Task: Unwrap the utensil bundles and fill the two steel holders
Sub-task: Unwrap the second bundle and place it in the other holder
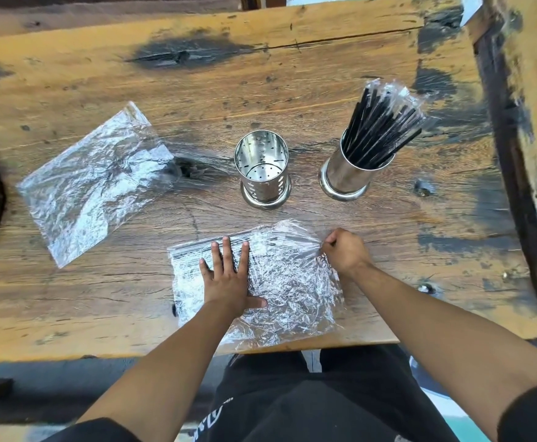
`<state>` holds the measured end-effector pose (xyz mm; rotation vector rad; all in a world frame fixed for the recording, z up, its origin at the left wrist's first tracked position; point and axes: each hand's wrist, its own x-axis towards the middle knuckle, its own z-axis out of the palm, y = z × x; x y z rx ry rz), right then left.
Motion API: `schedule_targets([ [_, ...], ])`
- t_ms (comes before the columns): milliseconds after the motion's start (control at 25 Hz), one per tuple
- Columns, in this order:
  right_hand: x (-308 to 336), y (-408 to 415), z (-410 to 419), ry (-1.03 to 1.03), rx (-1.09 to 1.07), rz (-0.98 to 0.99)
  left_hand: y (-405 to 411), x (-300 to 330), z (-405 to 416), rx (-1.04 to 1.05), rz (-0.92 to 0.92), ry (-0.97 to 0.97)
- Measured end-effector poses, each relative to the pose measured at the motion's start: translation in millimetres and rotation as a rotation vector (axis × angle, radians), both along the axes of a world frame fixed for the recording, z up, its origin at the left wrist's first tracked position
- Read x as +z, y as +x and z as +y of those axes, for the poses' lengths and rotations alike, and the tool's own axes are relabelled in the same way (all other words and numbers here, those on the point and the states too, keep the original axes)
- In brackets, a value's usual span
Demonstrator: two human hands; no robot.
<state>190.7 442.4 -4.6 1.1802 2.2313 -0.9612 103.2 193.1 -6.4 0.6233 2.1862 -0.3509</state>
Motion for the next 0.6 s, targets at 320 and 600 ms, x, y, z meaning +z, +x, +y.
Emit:
schedule_targets([
  [320,4,11,-37,0.025,-0.009,0.156,0,6,0,-0.011,0.009,0.037],
  [600,9,7,-51,-0.478,-0.515,0.215,-6,25,-17,0.034,0.003,0.211],
])
